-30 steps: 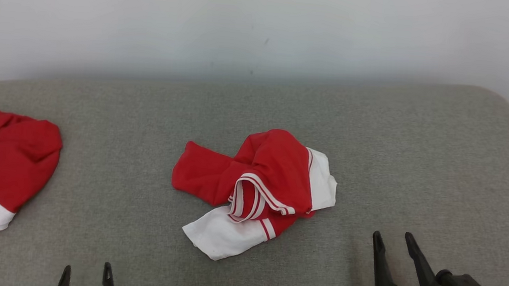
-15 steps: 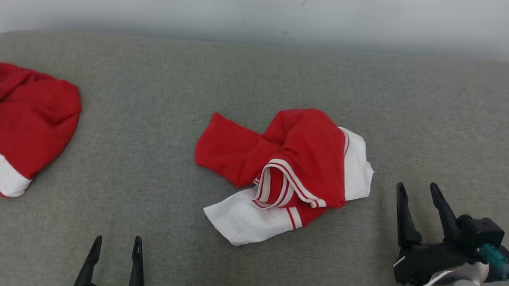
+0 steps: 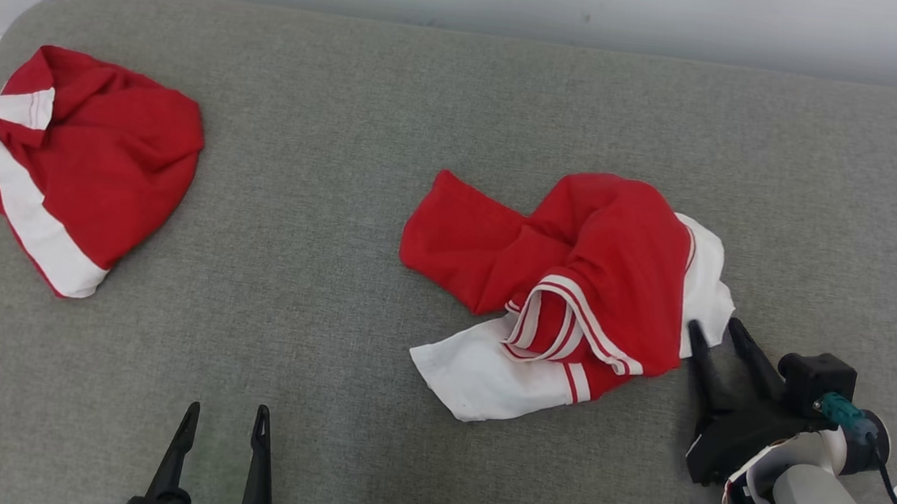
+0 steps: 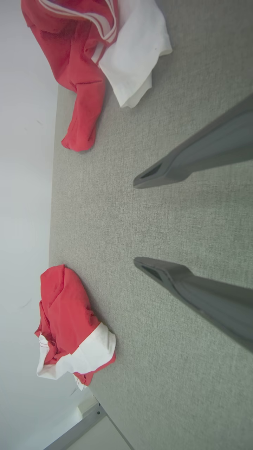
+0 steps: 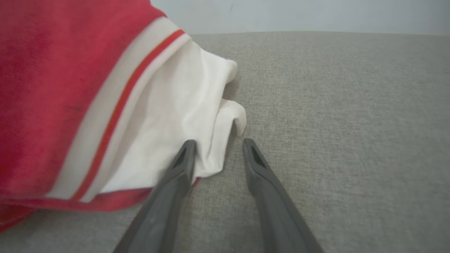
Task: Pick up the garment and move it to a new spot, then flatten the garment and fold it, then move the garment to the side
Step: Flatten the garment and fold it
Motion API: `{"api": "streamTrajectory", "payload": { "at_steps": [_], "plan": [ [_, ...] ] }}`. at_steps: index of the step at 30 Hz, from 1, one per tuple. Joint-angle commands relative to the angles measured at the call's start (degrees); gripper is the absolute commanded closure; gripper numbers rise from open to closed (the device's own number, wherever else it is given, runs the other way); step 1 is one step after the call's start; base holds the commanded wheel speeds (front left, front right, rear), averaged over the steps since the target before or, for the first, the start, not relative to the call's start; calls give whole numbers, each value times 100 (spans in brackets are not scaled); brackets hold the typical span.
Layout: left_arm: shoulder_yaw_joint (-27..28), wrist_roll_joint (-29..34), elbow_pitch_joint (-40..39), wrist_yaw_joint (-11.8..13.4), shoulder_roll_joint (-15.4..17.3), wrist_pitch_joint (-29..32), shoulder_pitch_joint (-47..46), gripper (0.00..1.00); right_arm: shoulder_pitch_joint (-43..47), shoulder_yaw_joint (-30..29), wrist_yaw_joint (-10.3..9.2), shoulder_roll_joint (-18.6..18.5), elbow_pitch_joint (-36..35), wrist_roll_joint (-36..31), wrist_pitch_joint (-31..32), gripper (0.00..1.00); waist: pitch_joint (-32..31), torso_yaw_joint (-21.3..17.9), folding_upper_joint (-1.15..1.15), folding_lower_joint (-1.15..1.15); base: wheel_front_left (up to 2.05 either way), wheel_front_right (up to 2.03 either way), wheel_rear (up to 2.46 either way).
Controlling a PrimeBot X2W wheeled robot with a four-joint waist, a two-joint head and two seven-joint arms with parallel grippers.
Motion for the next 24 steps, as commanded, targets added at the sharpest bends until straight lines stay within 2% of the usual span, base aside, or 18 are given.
{"api": "streamTrajectory", "payload": {
  "at_steps": [1, 7, 13, 14, 18, 24],
  "plan": [
    [-7, -45, 21, 17, -3, -20, -64, 0, -32, 61, -12, -34, 106, 79, 9, 100, 52, 74, 0, -1, 0, 0, 0],
    [-33, -95, 3, 8, -2, -20, -100, 0, -321, 12, -12, -418, -259, 1, 3, 100, 115, 214, 0, -1, 0, 0, 0],
    [-170, -146, -33, 23, -3, -20, -214, 0, -1027, -99, -12, -1111, -453, -234, 3, 100, 299, 479, 0, -1, 0, 0, 0],
    [-170, -146, -33, 23, -3, -20, -214, 0, -1027, -99, -12, -1111, -453, -234, 3, 100, 299, 479, 0, -1, 0, 0, 0],
    [-225, -236, -42, 59, -4, -20, -261, 0, -1804, -213, -12, -1629, -117, -439, 4, 100, 440, 672, 0, -1, 0, 0, 0],
    [-327, -288, -77, 91, -2, -20, -332, 0, -2811, -614, -12, -2022, 772, -839, 28, 100, 604, 972, 0, -1, 0, 0, 0]
  ]
}}
